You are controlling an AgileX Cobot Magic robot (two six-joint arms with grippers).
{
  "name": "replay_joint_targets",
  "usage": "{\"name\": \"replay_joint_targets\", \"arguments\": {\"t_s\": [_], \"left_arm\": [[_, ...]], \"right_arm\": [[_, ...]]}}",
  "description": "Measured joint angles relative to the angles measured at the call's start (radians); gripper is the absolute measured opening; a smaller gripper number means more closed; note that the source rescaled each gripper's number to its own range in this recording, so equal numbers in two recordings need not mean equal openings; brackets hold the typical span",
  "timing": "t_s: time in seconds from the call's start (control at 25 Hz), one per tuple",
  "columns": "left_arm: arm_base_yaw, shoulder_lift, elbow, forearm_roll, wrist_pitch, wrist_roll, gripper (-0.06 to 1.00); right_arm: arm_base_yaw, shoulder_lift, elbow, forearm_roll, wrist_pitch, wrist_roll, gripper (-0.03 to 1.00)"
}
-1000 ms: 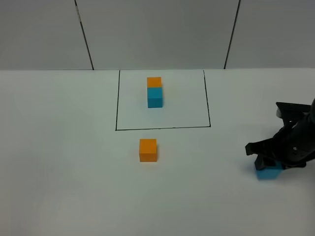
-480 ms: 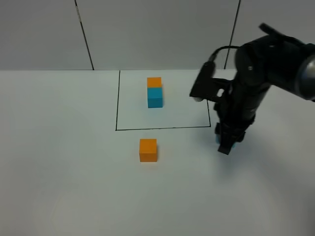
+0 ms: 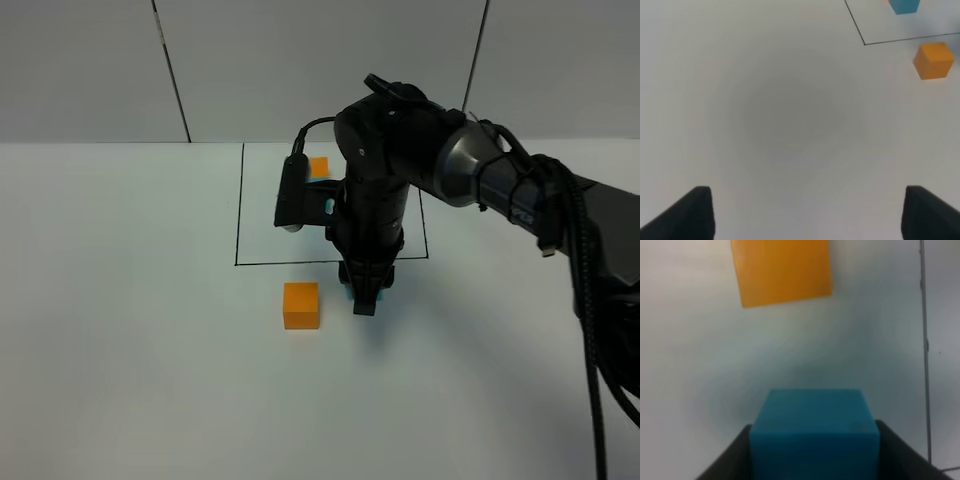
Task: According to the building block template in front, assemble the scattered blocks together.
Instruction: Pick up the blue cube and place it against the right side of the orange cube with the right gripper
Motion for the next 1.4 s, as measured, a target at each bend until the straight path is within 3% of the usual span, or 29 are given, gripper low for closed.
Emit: {"name": "replay_joint_targets", "arguments": {"t_s": [0.28,0.6,1.4], "left_arm": [[0.000,0.000,0.000,0.000,0.000,0.000,0.72],[0.000,0.000,0.000,0.000,0.000,0.000,0.72],[0.000,0.000,0.000,0.000,0.000,0.000,0.72]], "right_arm": [[0.001,0.074,-0.034,0.025,0.025,-0.023,0.02],[0.001,0.124,-0.034,0.072,-0.035,-0.026,0.02],[0.001,0.138,-0.039,0.090,-0.052,-0.081,0.01]]}}
